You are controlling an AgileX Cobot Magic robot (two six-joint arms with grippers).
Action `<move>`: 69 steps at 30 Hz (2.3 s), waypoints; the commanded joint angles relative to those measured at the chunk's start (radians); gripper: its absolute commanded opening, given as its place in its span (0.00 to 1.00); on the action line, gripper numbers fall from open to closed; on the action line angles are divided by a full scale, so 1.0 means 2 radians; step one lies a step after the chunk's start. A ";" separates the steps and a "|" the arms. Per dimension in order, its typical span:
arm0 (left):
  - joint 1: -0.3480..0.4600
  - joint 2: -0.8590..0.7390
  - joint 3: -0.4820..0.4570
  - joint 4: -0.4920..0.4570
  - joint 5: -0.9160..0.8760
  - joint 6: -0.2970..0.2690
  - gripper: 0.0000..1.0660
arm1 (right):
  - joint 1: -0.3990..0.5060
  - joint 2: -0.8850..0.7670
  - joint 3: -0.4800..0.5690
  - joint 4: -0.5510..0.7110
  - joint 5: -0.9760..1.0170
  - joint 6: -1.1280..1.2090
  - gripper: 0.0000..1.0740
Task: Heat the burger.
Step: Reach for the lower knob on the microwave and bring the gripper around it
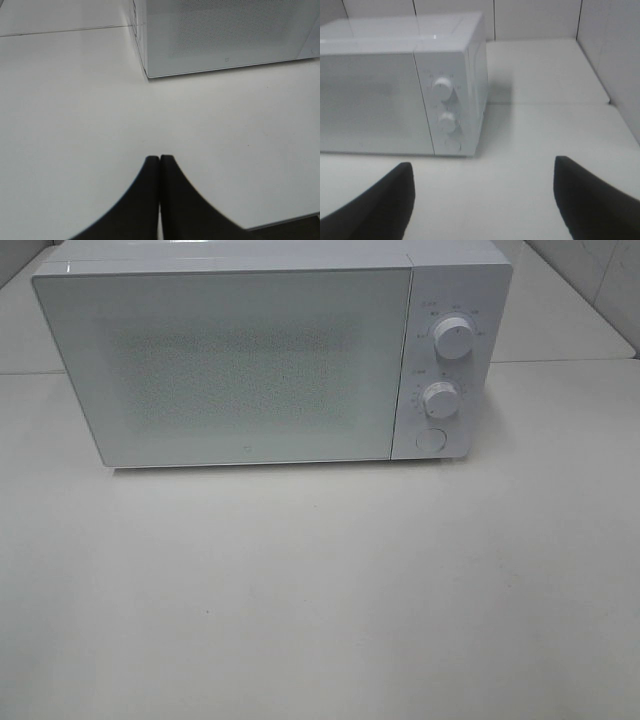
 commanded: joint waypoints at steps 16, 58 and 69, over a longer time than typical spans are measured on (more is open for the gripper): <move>0.001 -0.009 0.001 -0.002 -0.008 0.001 0.00 | -0.003 0.190 0.056 -0.021 -0.205 0.001 0.68; 0.001 -0.009 0.001 -0.002 -0.008 0.001 0.00 | -0.001 0.840 0.042 -0.019 -0.896 -0.001 0.68; 0.001 -0.009 0.001 -0.002 -0.008 0.000 0.00 | 0.133 0.865 -0.003 0.203 -0.882 -0.127 0.68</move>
